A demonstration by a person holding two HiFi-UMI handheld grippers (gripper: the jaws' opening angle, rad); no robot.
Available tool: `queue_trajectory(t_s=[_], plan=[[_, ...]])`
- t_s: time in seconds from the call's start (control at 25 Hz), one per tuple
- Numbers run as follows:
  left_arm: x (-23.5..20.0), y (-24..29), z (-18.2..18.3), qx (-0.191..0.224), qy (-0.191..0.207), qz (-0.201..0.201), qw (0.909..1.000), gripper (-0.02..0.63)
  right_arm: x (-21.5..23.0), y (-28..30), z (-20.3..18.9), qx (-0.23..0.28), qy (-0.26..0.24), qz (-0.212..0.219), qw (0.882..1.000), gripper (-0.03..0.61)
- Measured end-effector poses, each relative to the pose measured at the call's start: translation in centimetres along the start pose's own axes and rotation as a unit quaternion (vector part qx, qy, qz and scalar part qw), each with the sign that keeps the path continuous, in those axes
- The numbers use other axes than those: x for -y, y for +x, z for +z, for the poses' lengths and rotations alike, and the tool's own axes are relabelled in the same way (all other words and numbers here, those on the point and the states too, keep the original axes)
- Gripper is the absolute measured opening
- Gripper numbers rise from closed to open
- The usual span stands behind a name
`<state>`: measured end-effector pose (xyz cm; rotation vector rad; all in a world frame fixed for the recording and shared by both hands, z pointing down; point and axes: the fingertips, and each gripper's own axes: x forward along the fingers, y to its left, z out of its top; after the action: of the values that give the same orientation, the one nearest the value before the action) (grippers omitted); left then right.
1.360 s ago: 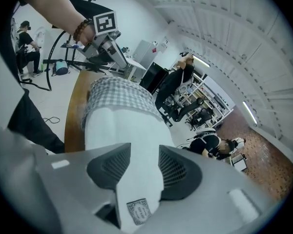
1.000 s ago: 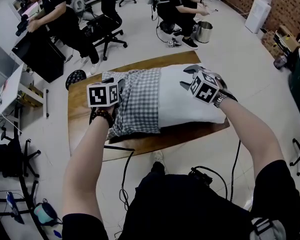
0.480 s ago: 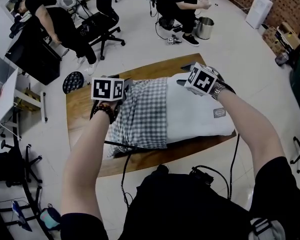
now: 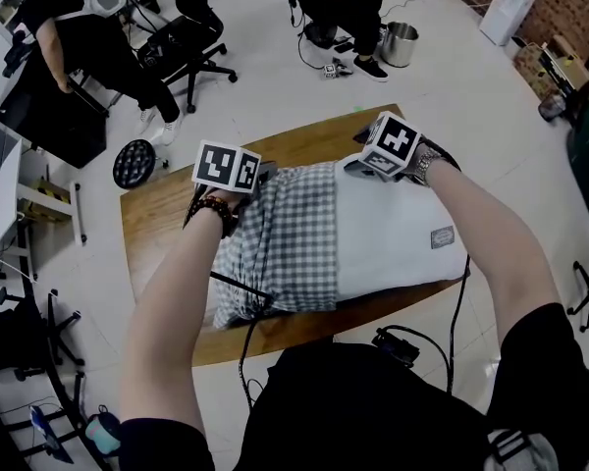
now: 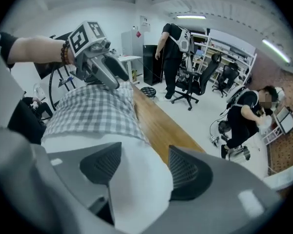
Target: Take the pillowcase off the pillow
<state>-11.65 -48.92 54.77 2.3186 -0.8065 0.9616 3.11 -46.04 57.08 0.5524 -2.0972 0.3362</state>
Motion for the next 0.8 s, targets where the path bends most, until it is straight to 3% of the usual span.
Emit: queue_trajectory(t_s=[0.32,0.44,0.52,0.64,0.8], plan=[[-3.1,4.7,-1.6,-0.084,0.02,-0.011,0.9962,0.259,1.8,3.8,-0.8,-0.05,0.051,0.082,0.994,0.36],[-4.1,5.8,-2.5,-0.113,0.008,-0.015,0.9935,0.254,1.5,5.1,-1.9,-0.08,0.074,0.119,0.987,0.359],[-4.3,6.3,-3.0,-0.126,-0.004,-0.024,0.9917,0.215,1.2,5.9,-2.5,-0.095,0.081,0.135,0.983,0.349],[-4.5,6.7,-3.1,-0.136,-0.004,-0.03,0.9902,0.16,0.9,6.7,-2.7,-0.114,0.077,0.147,0.98,0.295],[-5.0,6.3,-3.0,-0.139,0.018,-0.022,0.9898,0.042,0.6,7.1,-2.4,-0.126,0.065,0.14,0.98,0.107]])
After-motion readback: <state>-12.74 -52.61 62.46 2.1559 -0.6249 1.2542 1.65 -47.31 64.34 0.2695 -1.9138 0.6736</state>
